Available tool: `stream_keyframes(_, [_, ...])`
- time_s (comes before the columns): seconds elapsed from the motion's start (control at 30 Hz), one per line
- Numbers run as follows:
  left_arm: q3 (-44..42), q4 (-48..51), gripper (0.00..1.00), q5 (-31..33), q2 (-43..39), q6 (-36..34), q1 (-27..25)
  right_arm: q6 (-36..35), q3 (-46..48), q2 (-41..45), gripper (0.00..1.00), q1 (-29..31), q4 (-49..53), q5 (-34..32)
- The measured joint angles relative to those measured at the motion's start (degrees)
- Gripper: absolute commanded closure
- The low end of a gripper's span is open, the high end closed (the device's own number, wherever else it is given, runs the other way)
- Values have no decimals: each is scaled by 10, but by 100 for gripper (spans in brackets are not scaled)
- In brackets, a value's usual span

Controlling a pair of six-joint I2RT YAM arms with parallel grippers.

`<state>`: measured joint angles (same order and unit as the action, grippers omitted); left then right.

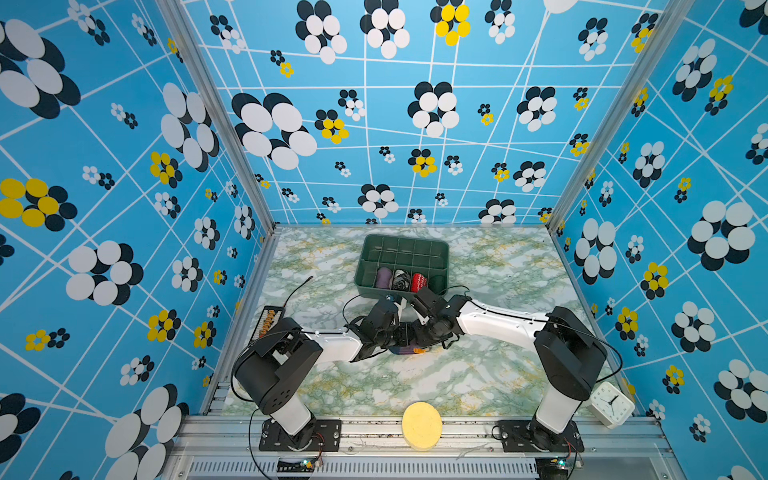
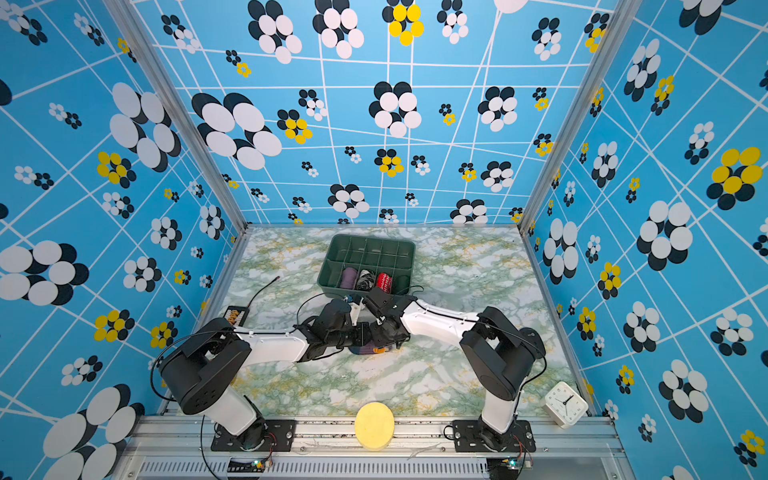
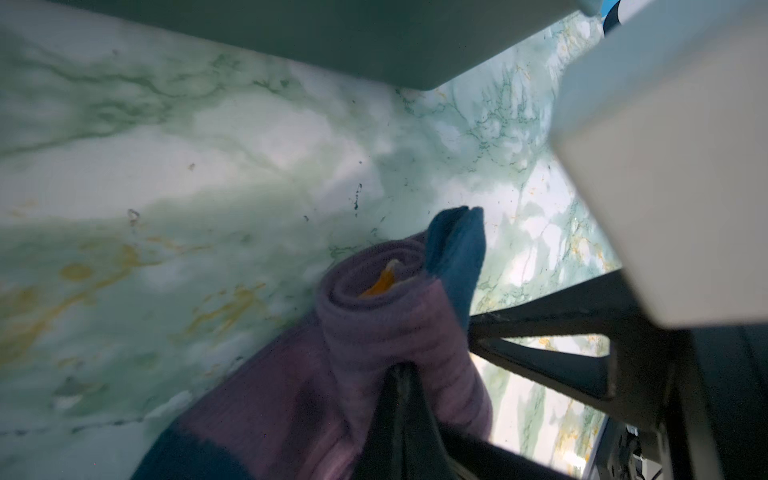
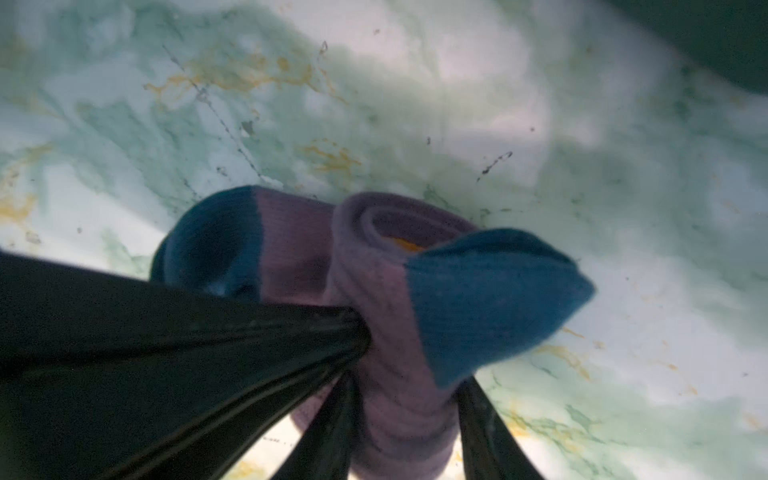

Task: Roll the socks

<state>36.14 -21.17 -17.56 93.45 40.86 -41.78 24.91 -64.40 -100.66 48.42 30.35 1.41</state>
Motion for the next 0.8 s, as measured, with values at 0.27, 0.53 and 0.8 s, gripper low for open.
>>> stream_keyframes(0.27, [-2,-3,97,0,3,0,0,40,101,103,52,-69,-93,91])
stream_keyframes(0.53, [-8,-24,97,0,13,2,0,90,185,131,52,-122,-196,174])
stream_keyframes(0.8, [-21,-26,97,-1,24,6,0,134,215,108,52,-126,-280,215])
